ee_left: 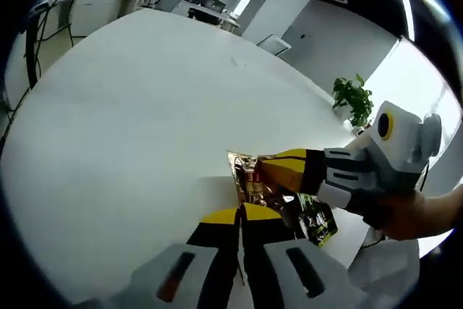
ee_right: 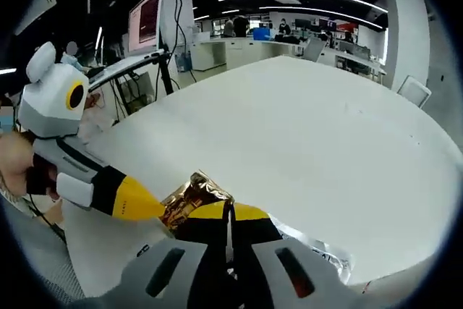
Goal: Arrange the skincare products in the storage area until every visible bottle or jar stands upright without overlapping.
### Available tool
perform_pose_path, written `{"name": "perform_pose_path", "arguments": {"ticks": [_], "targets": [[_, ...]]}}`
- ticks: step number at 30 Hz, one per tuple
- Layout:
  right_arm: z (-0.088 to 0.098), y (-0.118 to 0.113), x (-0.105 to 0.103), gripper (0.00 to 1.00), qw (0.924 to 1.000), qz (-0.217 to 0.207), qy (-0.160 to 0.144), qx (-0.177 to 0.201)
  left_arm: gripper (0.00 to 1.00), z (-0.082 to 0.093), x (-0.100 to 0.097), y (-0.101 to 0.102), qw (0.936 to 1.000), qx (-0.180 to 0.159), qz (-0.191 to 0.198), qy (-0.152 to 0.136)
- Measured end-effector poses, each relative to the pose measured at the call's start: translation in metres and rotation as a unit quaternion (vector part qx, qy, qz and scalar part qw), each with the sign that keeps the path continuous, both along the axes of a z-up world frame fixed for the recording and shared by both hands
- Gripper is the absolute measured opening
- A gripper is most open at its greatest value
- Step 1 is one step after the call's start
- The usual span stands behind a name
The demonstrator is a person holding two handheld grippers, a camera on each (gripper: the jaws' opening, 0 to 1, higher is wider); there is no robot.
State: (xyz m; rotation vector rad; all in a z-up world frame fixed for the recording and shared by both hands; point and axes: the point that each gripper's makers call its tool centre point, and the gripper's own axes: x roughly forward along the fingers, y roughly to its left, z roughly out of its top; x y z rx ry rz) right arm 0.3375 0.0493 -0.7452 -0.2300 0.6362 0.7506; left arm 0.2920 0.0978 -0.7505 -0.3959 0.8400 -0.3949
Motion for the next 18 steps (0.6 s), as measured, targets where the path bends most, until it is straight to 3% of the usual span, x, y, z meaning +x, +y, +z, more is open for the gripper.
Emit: {"name": "perform_pose_path", "arguments": {"ticks": [13, 18], "targets": [[-0.013, 0.003, 0.003, 0.01, 0.9989, 0.024, -0.011, -0.038, 0.01, -0.012, 0.004, 0.004, 0.9987, 0.043, -0.027, 0.003], [-0.015, 0.001, 0.004, 0.02, 0.9986, 0.026, -0.009, -0.045, 0.02, -0.012, 0.005, 0.005, 0.9965, 0.070, -0.042, -0.013]]}}
